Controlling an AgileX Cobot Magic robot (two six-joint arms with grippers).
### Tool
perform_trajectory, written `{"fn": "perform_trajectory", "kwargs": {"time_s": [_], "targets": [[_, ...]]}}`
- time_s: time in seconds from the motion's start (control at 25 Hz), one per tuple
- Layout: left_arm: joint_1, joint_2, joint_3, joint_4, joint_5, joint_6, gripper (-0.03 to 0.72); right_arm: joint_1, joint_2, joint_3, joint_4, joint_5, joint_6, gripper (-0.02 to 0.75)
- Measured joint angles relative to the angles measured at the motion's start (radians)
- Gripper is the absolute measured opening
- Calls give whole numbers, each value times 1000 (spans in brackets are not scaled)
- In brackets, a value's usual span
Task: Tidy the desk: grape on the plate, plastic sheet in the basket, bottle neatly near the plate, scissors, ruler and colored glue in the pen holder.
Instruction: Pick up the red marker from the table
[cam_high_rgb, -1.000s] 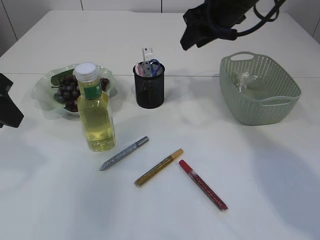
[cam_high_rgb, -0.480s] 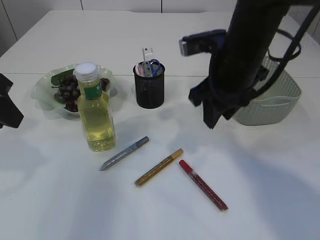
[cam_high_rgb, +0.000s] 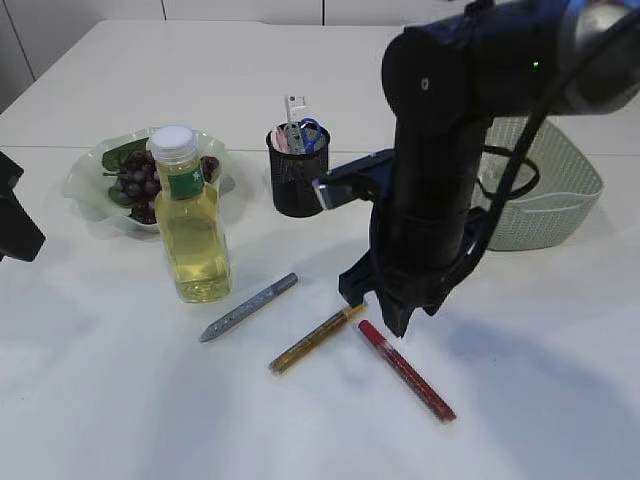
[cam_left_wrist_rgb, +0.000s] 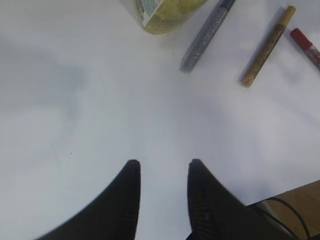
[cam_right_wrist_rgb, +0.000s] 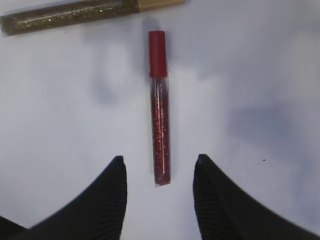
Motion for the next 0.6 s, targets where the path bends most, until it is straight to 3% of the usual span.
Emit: {"fn": "perform_trajectory", "kwargs": {"time_s": [0.6], "targets": [[0, 0, 0, 0, 0, 2, 239, 0, 191, 0, 0, -118, -60, 352]]}}
